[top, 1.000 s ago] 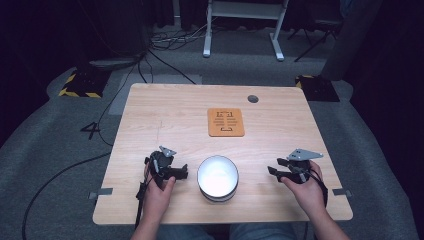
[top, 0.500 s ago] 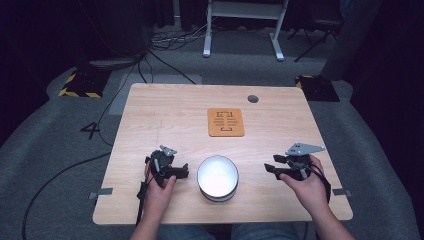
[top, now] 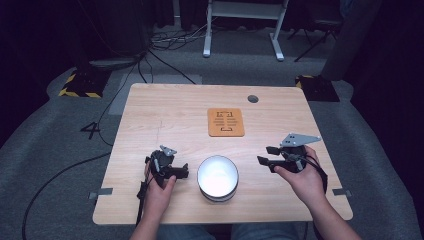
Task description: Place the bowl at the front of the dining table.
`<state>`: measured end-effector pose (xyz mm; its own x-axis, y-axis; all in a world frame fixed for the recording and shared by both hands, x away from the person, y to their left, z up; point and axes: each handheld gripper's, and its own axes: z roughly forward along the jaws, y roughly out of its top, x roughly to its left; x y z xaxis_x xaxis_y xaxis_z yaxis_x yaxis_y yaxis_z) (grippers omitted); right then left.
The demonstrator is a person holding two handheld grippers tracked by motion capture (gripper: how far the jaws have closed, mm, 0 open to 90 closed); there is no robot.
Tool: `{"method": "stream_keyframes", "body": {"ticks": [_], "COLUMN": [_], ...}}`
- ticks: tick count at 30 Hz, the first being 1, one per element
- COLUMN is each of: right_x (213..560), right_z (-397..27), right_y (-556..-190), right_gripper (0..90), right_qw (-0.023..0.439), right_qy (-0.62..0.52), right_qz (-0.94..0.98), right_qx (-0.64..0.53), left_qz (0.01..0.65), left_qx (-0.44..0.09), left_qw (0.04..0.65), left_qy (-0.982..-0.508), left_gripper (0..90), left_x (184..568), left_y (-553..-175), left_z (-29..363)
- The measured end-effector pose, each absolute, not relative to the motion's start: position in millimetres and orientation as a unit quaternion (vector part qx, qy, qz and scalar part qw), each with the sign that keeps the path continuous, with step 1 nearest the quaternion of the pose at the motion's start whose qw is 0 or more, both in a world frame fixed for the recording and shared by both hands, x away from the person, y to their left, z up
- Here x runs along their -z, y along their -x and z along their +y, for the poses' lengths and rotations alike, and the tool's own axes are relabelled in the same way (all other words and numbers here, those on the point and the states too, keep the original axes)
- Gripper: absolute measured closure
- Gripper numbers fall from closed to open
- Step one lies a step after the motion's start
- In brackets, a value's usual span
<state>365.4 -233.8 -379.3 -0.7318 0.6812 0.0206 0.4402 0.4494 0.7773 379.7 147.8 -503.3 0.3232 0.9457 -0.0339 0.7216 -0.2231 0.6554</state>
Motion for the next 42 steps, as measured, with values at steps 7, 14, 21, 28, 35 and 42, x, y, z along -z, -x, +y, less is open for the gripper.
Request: {"method": "stream_keyframes", "body": {"ticks": [7, 14, 21, 28, 35, 42], "right_x": [370.4, 365.2, 365.7, 369.7, 372.9, 380.5], "right_z": [-213.6, -189.8, -157.7, -137.7, -126.6, -119.9], "right_y": [-366.3, -368.5, -371.6, -377.0, -382.6, -386.6], "right_gripper": [47.3, 44.0, 38.1, 37.6, 48.6, 62.9], "right_qw": [0.143, 0.124, 0.101, 0.09, 0.088, 0.083], "right_qy": [-0.31, -0.29, -0.262, -0.243, -0.231, -0.219], "right_qz": [0.84, 0.846, 0.845, 0.861, 0.884, 0.907], "right_qx": [-0.421, -0.429, -0.456, -0.437, -0.397, -0.351], "left_qz": [0.55, 0.549, 0.549, 0.55, 0.549, 0.549], "left_qx": [-0.191, -0.191, -0.193, -0.194, -0.194, -0.194], "left_qw": [0.294, 0.294, 0.293, 0.293, 0.293, 0.293], "left_qy": [-0.758, -0.759, -0.758, -0.758, -0.758, -0.759], "left_gripper": [0.0, 0.1, 0.0, 0.1, 0.0, 0.1], "left_x": [503.4, 503.3, 503.2, 503.2, 503.2, 503.2], "left_y": [-379.7, -379.7, -380.1, -380.2, -380.2, -380.2], "left_z": [147.7, 147.8, 147.9, 147.8, 147.9, 147.9]}}
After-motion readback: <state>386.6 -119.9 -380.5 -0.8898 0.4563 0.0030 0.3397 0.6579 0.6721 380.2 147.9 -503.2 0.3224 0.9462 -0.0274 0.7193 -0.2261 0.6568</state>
